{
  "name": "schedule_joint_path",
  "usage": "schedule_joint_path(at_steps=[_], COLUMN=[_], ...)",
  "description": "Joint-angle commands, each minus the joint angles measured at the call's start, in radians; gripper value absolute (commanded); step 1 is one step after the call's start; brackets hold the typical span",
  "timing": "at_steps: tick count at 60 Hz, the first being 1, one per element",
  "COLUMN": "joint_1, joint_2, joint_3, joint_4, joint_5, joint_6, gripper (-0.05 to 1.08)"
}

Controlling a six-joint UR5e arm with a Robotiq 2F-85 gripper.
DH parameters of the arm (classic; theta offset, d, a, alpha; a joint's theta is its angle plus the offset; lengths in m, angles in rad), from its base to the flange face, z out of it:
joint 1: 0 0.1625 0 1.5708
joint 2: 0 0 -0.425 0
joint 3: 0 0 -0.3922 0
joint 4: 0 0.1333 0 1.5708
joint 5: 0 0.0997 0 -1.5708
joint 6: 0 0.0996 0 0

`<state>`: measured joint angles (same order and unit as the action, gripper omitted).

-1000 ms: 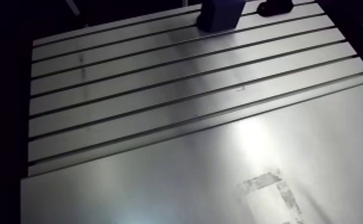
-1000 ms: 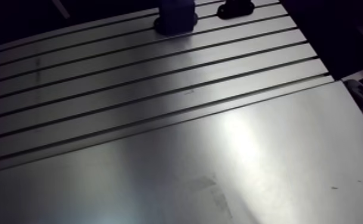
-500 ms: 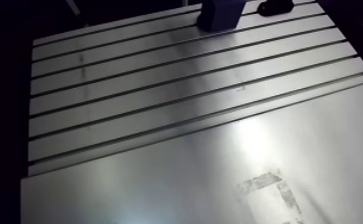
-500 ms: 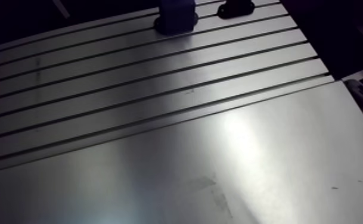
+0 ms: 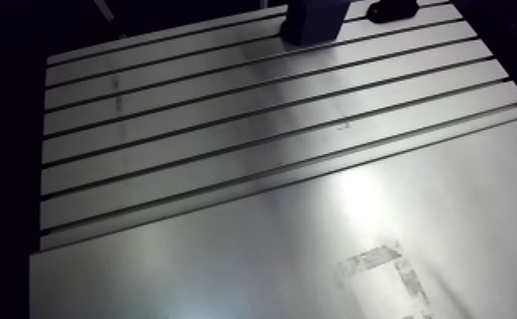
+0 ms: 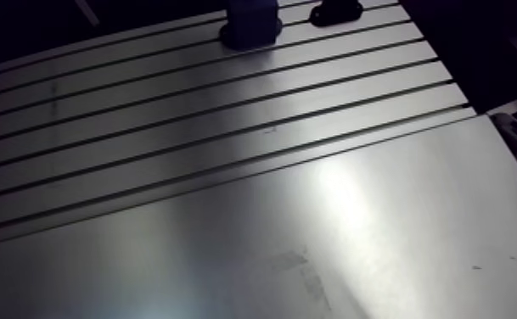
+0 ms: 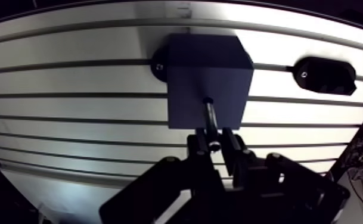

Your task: Pick up the M10 bolt and insert it into the hole until fully seated.

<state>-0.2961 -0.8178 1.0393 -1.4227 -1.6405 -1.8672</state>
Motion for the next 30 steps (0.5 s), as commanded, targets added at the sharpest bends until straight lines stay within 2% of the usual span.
schedule_joint_path(at_steps=[1, 30], joint_1=[0.0, 0.0], joint_2=[0.0, 0.0], joint_3=[0.003, 0.006], joint_4=[0.0, 0.0], joint_5=[0.0, 0.0], joint_6=[0.0, 0.001], gripper=[1.08, 1.07])
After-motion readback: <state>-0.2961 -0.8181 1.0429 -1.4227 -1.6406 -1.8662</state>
